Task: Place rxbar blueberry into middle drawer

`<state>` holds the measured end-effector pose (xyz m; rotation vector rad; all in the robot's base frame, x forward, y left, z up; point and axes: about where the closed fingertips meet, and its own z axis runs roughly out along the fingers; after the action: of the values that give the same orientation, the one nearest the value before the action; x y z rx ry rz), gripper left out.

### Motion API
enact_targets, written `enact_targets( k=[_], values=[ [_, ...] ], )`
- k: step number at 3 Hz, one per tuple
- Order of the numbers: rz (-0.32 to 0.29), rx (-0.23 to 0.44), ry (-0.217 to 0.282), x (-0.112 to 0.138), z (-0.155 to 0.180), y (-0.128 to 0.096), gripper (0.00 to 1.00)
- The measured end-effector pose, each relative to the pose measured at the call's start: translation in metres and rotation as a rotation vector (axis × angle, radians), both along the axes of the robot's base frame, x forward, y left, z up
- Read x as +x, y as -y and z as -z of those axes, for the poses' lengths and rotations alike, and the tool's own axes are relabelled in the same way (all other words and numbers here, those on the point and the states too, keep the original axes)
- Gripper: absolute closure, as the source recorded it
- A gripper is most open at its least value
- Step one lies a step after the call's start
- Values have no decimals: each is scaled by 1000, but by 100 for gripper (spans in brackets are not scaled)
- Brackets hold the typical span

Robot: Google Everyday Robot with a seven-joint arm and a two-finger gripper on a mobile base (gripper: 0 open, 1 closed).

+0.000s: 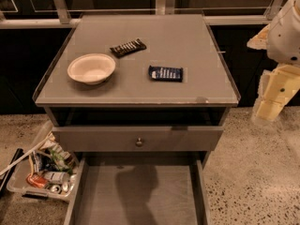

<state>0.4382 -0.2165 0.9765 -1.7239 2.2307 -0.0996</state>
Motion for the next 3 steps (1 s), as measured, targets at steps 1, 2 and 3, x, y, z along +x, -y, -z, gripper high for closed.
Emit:
enact_targets(
  k=[1,2,3],
  values=[
    [-8,9,20,3,-3,-4,0],
    [-42,55,42,16,4,-17,0],
    [-94,136,54,38,13,-35,0]
  ],
)
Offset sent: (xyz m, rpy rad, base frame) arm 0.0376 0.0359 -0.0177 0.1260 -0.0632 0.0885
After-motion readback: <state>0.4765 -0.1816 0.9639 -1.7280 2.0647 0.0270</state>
